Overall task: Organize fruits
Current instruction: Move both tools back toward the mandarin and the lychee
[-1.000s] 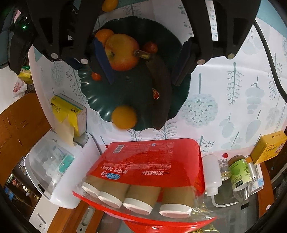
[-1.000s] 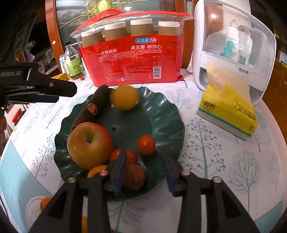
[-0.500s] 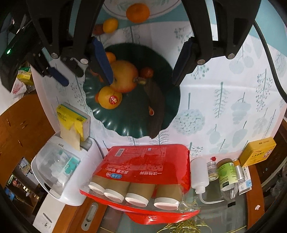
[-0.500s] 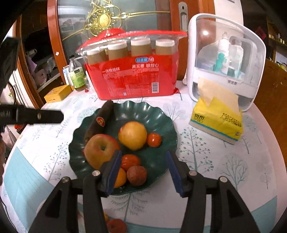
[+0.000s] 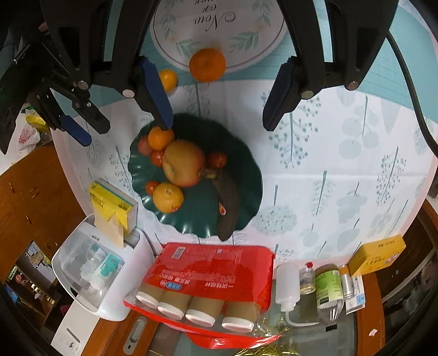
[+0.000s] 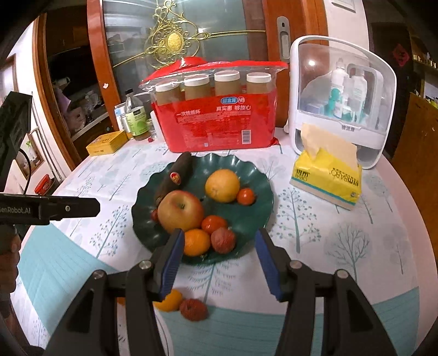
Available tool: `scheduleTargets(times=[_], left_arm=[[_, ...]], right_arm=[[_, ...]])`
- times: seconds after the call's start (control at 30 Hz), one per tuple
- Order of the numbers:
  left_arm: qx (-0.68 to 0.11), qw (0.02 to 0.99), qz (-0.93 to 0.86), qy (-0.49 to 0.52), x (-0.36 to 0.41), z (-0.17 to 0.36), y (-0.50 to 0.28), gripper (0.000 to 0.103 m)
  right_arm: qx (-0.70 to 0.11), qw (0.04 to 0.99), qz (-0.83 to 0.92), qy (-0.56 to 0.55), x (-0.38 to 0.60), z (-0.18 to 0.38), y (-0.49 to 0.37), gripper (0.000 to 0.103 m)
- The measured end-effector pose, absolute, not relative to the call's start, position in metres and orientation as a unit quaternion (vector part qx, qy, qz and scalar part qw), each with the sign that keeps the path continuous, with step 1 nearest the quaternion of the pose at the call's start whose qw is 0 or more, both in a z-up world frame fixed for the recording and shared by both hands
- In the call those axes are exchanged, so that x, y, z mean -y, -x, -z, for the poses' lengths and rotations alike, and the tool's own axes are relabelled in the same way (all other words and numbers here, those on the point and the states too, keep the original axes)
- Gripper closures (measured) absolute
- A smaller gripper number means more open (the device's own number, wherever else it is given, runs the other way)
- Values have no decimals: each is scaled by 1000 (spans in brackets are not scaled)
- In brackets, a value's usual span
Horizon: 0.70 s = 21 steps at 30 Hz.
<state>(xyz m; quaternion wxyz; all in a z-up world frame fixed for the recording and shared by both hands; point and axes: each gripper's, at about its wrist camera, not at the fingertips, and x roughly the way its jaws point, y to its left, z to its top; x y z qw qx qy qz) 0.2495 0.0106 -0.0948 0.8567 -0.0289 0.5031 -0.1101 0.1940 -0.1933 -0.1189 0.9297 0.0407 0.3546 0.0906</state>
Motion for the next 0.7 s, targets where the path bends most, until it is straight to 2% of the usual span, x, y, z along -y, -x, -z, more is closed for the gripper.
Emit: scheduleTargets(times=[0.7], left_arm=[[-569, 812, 129, 25, -8, 155, -223, 36]], right_arm=[[-417, 902, -106, -24, 176, 168, -167, 49]])
